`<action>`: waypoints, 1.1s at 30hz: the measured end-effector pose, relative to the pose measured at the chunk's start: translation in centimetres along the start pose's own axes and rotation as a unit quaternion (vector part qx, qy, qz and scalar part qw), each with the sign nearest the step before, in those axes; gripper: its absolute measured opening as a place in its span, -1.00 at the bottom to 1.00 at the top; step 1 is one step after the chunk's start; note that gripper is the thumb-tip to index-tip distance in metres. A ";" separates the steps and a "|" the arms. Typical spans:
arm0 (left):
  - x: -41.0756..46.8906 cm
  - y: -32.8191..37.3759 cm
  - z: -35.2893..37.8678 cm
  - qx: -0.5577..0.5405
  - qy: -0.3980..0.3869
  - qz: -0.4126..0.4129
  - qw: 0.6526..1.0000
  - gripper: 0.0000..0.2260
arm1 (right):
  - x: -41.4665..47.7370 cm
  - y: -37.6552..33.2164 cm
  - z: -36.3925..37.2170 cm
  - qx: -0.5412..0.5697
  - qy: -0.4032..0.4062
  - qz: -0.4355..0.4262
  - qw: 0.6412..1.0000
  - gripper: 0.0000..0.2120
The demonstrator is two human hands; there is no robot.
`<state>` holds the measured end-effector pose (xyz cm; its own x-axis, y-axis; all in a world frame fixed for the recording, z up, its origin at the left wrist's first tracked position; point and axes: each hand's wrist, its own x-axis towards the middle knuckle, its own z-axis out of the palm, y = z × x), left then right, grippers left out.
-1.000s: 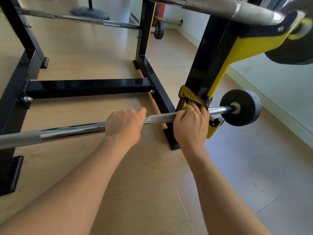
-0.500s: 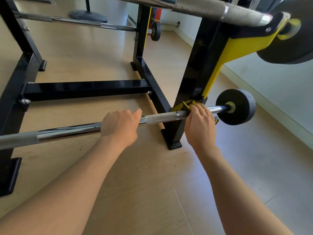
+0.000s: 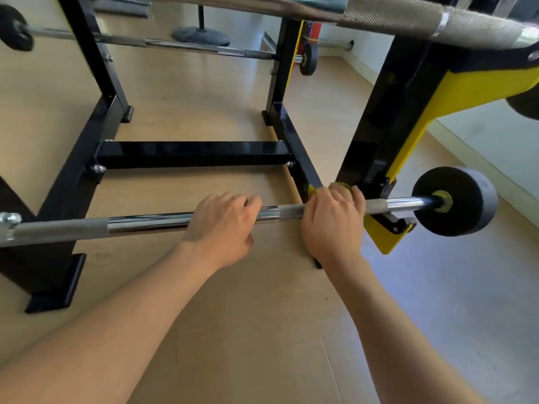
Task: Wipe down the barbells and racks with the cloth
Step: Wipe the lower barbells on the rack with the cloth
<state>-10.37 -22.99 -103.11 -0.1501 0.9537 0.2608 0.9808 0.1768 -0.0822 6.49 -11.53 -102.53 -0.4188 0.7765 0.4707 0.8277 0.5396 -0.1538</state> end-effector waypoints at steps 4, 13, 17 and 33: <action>-1.5 -2.5 -0.8 -0.005 -0.011 -0.061 0.998 -0.69 | -1.0 -9.4 0.6 0.057 -0.095 -0.140 0.984 -0.85; -4.3 -14.3 -7.3 -0.031 -0.399 -0.111 0.910 -0.65 | 3.6 -17.1 -1.7 0.200 -0.479 -0.256 0.815 -0.93; -3.8 -15.8 -8.2 0.045 -0.495 -0.100 0.862 -0.60 | 5.5 -16.6 -2.3 0.112 -0.554 -0.305 0.767 -0.83; -12.7 -26.7 -8.3 -0.083 -0.377 -0.119 0.915 -0.42 | -1.2 -30.7 1.8 -0.018 -0.280 -0.496 0.822 -0.58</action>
<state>-33.60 -41.87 -96.25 -0.3442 0.8002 -0.4912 0.9049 0.4222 0.0536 -19.06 -28.39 -99.95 -0.9922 -0.0056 -0.1247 -0.0175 0.9954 0.0944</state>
